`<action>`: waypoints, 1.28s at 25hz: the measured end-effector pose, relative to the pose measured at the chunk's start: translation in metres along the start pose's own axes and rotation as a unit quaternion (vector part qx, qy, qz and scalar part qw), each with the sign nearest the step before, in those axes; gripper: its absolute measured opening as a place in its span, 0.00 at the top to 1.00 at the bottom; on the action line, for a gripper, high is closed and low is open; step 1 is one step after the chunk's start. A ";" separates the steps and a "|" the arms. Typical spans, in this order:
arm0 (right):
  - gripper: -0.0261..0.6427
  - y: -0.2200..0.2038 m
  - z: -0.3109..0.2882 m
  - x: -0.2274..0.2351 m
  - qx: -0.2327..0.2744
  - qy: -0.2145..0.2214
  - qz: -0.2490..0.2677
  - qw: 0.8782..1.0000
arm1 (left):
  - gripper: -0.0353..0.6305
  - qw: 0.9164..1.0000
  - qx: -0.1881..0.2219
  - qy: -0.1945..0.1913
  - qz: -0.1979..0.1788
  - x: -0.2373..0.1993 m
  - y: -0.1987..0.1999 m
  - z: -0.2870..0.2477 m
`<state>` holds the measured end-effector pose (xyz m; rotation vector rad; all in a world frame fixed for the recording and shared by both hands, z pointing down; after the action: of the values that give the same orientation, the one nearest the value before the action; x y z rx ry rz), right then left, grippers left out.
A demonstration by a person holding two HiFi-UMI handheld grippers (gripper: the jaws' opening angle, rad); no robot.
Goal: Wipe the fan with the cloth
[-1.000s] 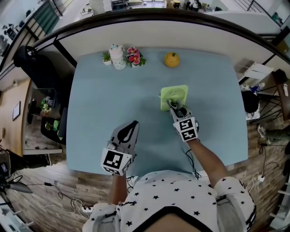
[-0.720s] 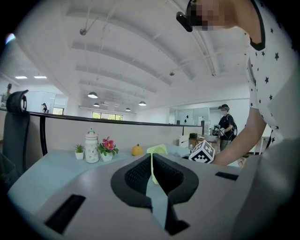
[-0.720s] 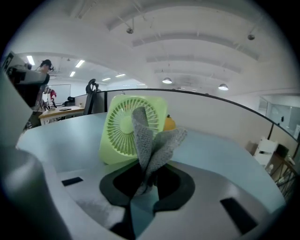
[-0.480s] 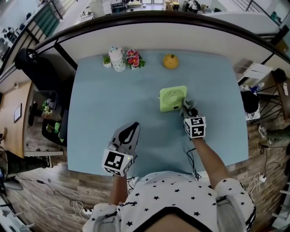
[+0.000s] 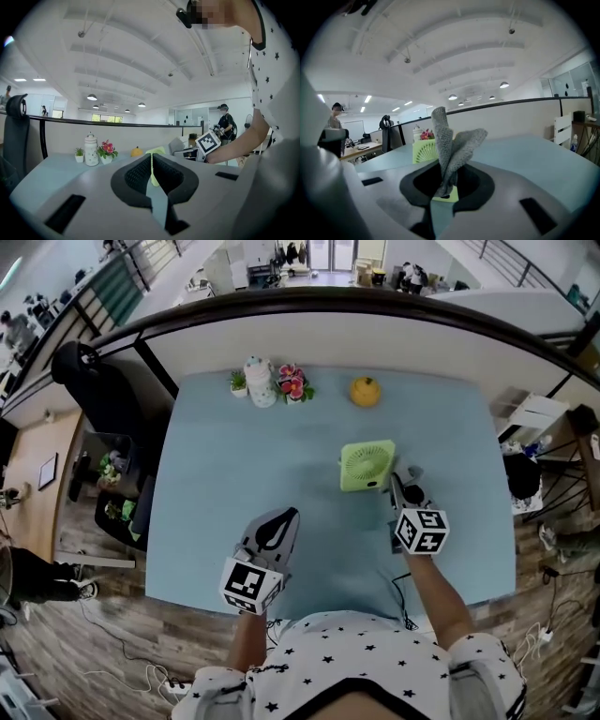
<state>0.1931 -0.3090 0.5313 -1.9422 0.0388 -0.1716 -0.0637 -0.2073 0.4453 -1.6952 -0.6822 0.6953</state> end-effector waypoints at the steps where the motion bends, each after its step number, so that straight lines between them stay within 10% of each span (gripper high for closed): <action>1: 0.87 0.005 0.005 -0.005 0.008 0.009 -0.006 1.000 | 0.90 1.000 0.000 0.000 -0.001 0.000 0.001 0.000; 32: 0.89 0.036 0.091 -0.045 0.072 0.090 -0.051 0.992 | 0.90 1.000 -0.001 -0.006 -0.012 0.022 0.004 0.008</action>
<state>0.1629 -0.2338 0.4604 -1.7817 0.0452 -0.4063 -0.0551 -0.1865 0.4380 -1.6831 -0.7100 0.6887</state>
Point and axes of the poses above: the fingertips, and each gripper's own axes: z backward along the fingers, x to its right, y out of its top, the point moved 3 cm from there along z, backward along the fingers, and after that the axes turned 12 degrees about -y, right-handed, at the moved point
